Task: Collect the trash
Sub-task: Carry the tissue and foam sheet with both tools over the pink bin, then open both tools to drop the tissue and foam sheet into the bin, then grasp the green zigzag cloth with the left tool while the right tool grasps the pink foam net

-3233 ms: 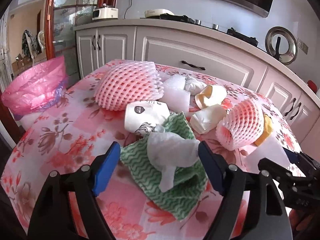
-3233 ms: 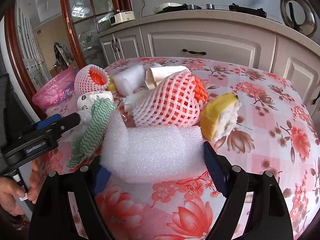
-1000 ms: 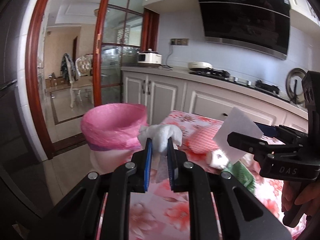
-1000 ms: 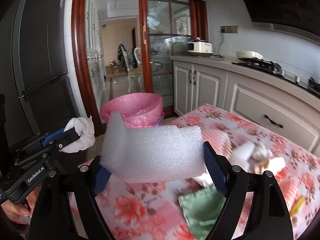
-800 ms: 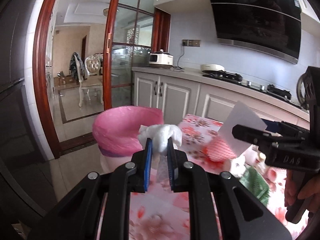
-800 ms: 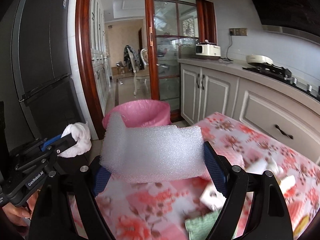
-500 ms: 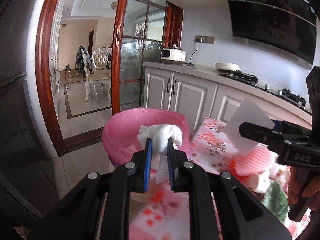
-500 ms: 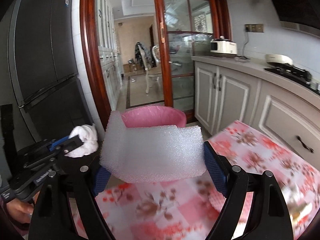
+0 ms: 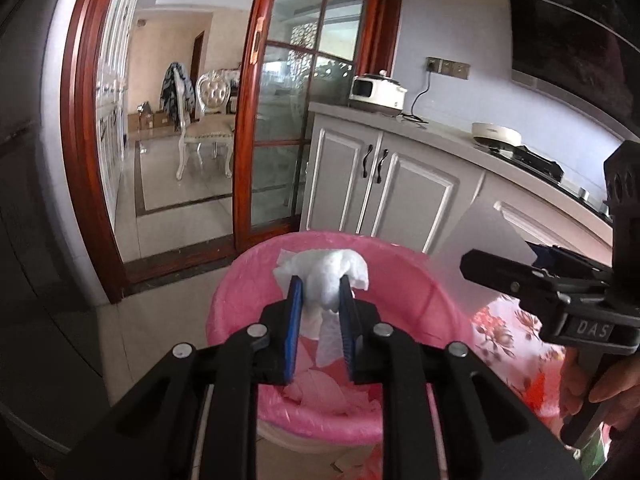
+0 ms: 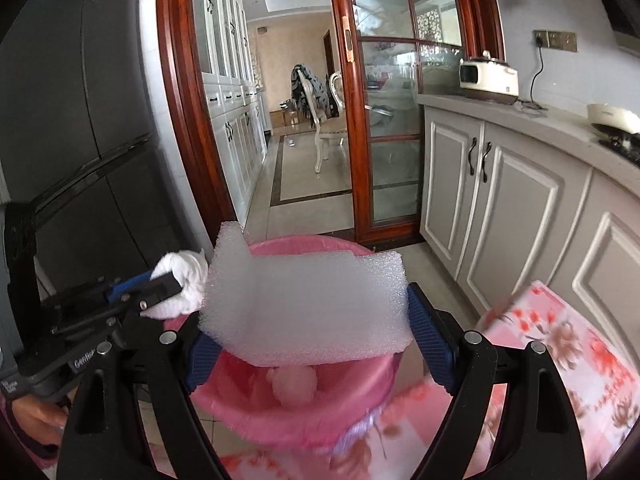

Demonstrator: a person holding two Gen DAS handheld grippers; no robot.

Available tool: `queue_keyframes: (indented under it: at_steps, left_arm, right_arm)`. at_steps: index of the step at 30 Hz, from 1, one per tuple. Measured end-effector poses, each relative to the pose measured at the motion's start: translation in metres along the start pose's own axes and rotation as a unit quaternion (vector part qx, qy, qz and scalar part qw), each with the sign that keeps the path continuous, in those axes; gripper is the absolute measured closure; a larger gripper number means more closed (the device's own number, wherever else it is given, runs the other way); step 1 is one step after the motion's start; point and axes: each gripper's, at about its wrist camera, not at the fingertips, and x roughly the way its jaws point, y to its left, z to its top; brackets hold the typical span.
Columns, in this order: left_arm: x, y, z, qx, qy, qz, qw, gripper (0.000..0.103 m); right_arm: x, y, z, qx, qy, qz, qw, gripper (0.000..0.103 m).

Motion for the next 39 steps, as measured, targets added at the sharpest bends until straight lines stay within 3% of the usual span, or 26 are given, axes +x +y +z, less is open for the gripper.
queue_keyframes:
  at_steps: [2, 4, 5, 6, 9, 13, 20, 32, 39]
  left_arm:
    - [0.012, 0.007, -0.001, -0.01, 0.005, 0.002, 0.9999, 0.081]
    - [0.023, 0.013, -0.003, -0.015, 0.012, 0.003, 0.9998, 0.07]
    - [0.028, 0.016, -0.005, -0.019, 0.014, 0.007, 0.9997, 0.056]
    - [0.03, 0.018, -0.006, -0.023, 0.011, 0.009, 0.9996, 0.049]
    - [0.029, 0.022, -0.01, -0.027, 0.008, 0.018, 0.9994, 0.045]
    - [0.016, 0.023, -0.015, -0.029, 0.0, 0.027, 0.9992, 0.036]
    - [-0.049, 0.003, -0.027, -0.018, -0.039, 0.063, 0.9971, 0.004]
    - [-0.169, -0.068, -0.074, 0.015, -0.048, 0.037, 0.9981, 0.005]
    - [-0.202, -0.125, -0.129, 0.053, -0.011, -0.009, 0.9985, 0.005]
  right_arm:
    - [0.013, -0.004, 0.003, 0.01, 0.004, 0.012, 1.0, 0.024]
    - [0.025, -0.007, 0.005, 0.014, 0.011, 0.027, 0.999, 0.022]
    - [0.031, -0.008, 0.006, 0.017, 0.016, 0.037, 0.999, 0.021]
    - [0.035, -0.01, 0.007, 0.019, 0.018, 0.038, 0.999, 0.02]
    - [0.035, -0.017, 0.007, 0.027, 0.015, 0.034, 0.999, 0.02]
    - [0.014, -0.022, 0.006, 0.042, -0.004, 0.032, 0.999, 0.02]
    - [-0.06, -0.01, -0.014, 0.022, -0.016, -0.025, 0.999, 0.019]
    - [-0.206, 0.016, -0.107, -0.006, -0.029, -0.108, 0.994, 0.018]
    - [-0.277, 0.013, -0.164, 0.015, -0.042, -0.15, 0.988, 0.018]
